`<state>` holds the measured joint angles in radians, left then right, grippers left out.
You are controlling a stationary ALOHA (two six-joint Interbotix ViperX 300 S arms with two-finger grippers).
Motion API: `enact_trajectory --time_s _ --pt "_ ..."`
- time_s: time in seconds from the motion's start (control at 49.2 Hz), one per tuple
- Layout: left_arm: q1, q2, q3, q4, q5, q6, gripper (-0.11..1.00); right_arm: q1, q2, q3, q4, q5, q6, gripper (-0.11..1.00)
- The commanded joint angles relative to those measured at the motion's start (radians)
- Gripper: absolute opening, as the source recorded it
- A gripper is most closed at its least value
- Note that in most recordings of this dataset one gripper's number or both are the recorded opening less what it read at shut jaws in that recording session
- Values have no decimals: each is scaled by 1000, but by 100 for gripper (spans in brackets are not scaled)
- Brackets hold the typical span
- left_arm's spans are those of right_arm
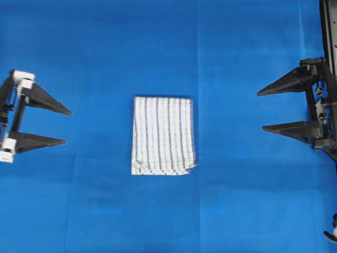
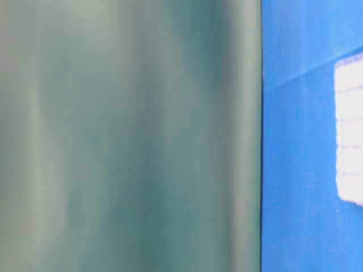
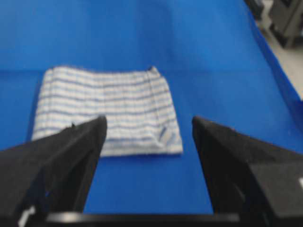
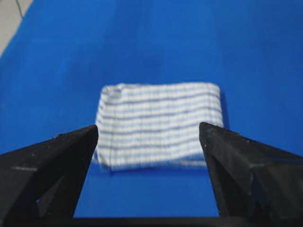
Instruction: Fold the blue towel.
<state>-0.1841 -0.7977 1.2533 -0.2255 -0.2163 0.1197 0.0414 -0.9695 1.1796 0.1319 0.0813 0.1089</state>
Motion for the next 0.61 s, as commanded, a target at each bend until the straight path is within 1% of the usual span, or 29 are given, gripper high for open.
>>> enact_trajectory --time_s 0.0,0.142,0.264,0.447,0.589 --pt "5 -54 28 3 -11 2 67 -6 -25 28 -5 -32 -2 91" --pt "5 -130 89 3 -11 2 67 -6 -37 86 -5 -75 -2 91" --pt "5 -183 135 3 -12 0 67 -5 -21 123 -5 -124 -2 91" --pt "5 -219 160 3 -9 3 67 -5 3 152 -5 -178 -2 91" --pt "5 -221 167 3 -8 3 67 -6 12 155 -5 -189 -2 91"
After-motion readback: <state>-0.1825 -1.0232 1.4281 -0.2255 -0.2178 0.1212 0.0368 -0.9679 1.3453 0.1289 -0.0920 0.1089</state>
